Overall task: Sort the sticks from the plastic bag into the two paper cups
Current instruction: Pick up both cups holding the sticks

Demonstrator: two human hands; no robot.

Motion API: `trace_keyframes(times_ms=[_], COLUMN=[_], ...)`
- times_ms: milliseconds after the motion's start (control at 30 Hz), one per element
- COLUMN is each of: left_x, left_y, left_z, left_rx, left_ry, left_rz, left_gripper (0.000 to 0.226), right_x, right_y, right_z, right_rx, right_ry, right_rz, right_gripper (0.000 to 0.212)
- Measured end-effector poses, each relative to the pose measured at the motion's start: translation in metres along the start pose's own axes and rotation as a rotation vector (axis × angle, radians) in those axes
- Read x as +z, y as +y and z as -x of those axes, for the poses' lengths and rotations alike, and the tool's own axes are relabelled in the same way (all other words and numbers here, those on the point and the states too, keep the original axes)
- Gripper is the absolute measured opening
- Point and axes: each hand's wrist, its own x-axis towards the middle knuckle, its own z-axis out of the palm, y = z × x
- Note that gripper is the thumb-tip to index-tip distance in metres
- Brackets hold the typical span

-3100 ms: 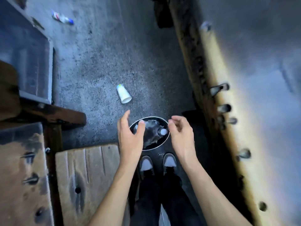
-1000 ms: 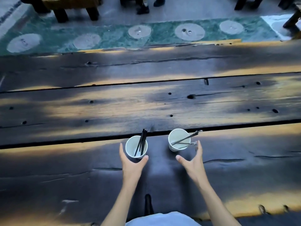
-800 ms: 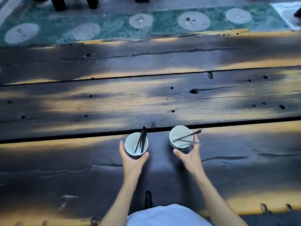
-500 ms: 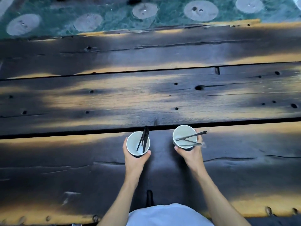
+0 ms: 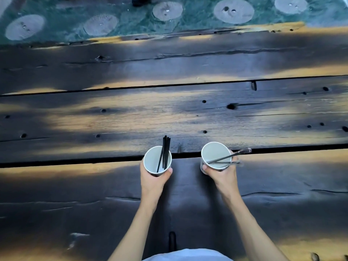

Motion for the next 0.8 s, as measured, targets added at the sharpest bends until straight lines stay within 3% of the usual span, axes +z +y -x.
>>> trace_keyframes(times_ms=[200, 433, 800], left_x=[0.018, 0.046, 0.094], left_y=[0.038, 0.081, 0.135], left_z=[-0.058, -0.15, -0.297], left_rx=[0.093, 0.202, 0.304], left_ry=[-0.02, -0.01, -0.039], left_rz=[0.042, 0.07, 0.094], left_gripper=[0.076, 0.08, 0.078], right_x=[0.024, 0.067, 0.135], right_y=[-0.042, -0.087, -0.142], right_z=[-0.051, -0.144, -0.285], right_rx=[-0.052, -0.102, -0.239], right_ry=[-0.046, -0.062, -0.082], right_rz=[-0.027, -0.07, -0.098], right_gripper=[0.047, 0.076, 0.08])
